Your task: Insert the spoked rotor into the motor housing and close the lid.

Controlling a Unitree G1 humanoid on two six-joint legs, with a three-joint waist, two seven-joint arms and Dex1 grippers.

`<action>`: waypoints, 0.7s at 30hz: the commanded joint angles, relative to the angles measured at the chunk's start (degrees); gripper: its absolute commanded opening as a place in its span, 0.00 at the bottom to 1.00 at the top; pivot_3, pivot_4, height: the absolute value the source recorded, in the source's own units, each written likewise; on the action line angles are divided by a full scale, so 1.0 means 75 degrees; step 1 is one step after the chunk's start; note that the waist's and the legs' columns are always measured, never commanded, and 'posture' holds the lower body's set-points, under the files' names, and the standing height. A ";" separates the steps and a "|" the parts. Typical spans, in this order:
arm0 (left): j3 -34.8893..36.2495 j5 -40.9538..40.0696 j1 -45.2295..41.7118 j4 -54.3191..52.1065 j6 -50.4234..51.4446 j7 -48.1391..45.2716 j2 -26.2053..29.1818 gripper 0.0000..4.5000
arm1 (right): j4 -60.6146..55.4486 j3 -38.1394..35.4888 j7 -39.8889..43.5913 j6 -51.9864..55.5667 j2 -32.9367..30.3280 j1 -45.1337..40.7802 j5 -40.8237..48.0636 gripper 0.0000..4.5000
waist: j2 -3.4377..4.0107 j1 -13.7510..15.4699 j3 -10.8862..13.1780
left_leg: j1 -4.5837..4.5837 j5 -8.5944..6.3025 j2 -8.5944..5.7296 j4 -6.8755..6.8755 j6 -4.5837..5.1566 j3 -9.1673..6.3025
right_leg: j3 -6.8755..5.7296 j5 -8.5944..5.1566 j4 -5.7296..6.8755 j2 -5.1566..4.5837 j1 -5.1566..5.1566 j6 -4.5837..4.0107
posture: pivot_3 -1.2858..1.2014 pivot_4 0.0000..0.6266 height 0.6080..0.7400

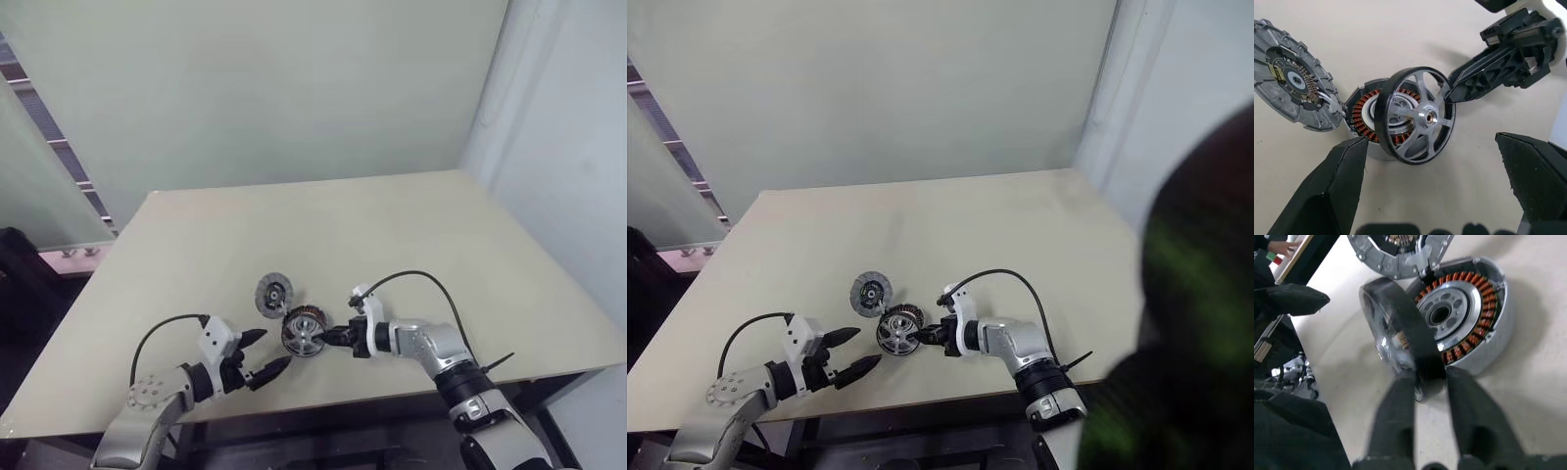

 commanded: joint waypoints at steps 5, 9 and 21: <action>-0.0053 0.0006 -0.0232 -0.0161 -0.0090 -0.0032 0.0023 1.00 | -0.0419 -0.0379 -0.0158 0.0355 -0.0009 -0.0100 0.0196 0.07 | 0.0000 0.0001 0.0000 | 0.0000 0.0000 -0.0001 0.0004 0.0000 0.0000 | -0.0001 0.0000 0.0000 0.0000 0.0002 0.0000 | 0.52 0.00 1.00; -0.0083 0.0005 -0.0260 -0.0144 -0.0077 -0.0044 0.0031 1.00 | -0.0495 -0.0892 -0.0267 0.0991 0.0086 -0.0224 0.0609 0.07 | 0.0000 0.0001 0.0000 | 0.0000 0.0000 -0.0002 0.0012 0.0000 0.0001 | 0.0000 0.0000 0.0000 0.0000 0.0007 0.0001 | 0.52 0.00 1.00; 0.0004 -0.0055 -0.0153 -0.0158 -0.0064 -0.0024 0.0095 1.00 | -0.0987 -0.2241 -0.1553 0.2175 0.0995 -0.0417 0.1519 0.07 | 0.0001 0.0000 0.0000 | -0.0001 0.0000 -0.0001 0.0011 0.0000 0.0000 | 0.0000 0.0009 0.0001 0.0000 0.0004 0.0000 | 0.52 0.00 1.00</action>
